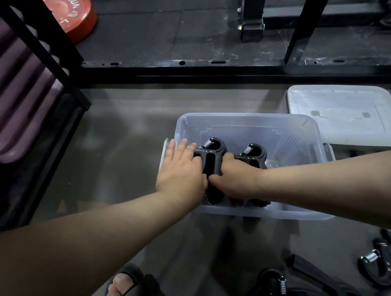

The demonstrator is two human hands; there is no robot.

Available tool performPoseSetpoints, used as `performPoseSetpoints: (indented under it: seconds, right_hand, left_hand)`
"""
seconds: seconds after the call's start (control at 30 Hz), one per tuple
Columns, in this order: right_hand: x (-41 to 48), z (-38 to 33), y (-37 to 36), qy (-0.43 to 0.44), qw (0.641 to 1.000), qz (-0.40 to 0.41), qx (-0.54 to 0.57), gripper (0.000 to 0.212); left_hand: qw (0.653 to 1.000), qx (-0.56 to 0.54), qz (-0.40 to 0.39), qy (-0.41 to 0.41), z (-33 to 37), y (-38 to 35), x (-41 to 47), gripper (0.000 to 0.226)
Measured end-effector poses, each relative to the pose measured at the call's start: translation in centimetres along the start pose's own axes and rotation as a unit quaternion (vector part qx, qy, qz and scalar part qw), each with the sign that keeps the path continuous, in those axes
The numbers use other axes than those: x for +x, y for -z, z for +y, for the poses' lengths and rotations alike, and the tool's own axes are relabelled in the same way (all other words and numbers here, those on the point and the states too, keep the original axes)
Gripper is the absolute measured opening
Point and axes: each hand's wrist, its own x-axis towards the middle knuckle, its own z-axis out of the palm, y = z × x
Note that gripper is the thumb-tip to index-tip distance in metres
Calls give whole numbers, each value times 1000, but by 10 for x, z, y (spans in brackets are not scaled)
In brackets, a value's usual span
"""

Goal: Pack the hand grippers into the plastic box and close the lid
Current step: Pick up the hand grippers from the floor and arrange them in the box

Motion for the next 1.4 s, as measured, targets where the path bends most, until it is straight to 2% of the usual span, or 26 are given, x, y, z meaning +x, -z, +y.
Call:
performPoseSetpoints:
  seconds: [0.1,0.13,0.23,0.3,0.37,0.43,0.67,0.9,1.07,1.17,1.3,1.4]
  right_hand:
    - [4,-5,6,-13,1000,-24,0,30]
    - [5,-5,7,-14,999,-31,-5,23]
    - [8,-5,10,-19,999,-36,5,31]
    - [10,-3,10,-30,998,-43,30,31]
    - [11,-2,9,-43,995,-63,63,29]
    - [12,-2,8,-46,994,-59,80,27]
    - [14,0,10,-38,996,-39,76,28]
    - [14,1,6,-48,995,-58,64,25]
    - [12,1,8,-10,996,-50,71,19]
    - [13,2,7,-13,997,-50,53,21]
    - [15,6,6,-43,995,-78,33,42]
    - [12,5,8,-27,996,-77,44,32]
  left_hand:
    - [994,-60,52,-69,5,7,4,51]
    - [992,-97,43,-68,9,12,5,52]
    - [972,-220,-46,67,21,23,9,39]
    - [952,-252,-98,143,21,23,12,34]
    - [947,-243,-148,152,21,21,11,30]
    - [949,-224,-164,148,20,19,9,25]
    - [956,-218,-133,142,23,17,8,20]
    - [949,-217,-179,141,24,20,10,27]
    - [952,-221,-165,134,22,20,11,18]
    - [953,-220,-160,130,21,19,13,18]
    - [953,-203,-181,130,22,17,15,30]
    - [954,-203,-184,122,21,16,15,31]
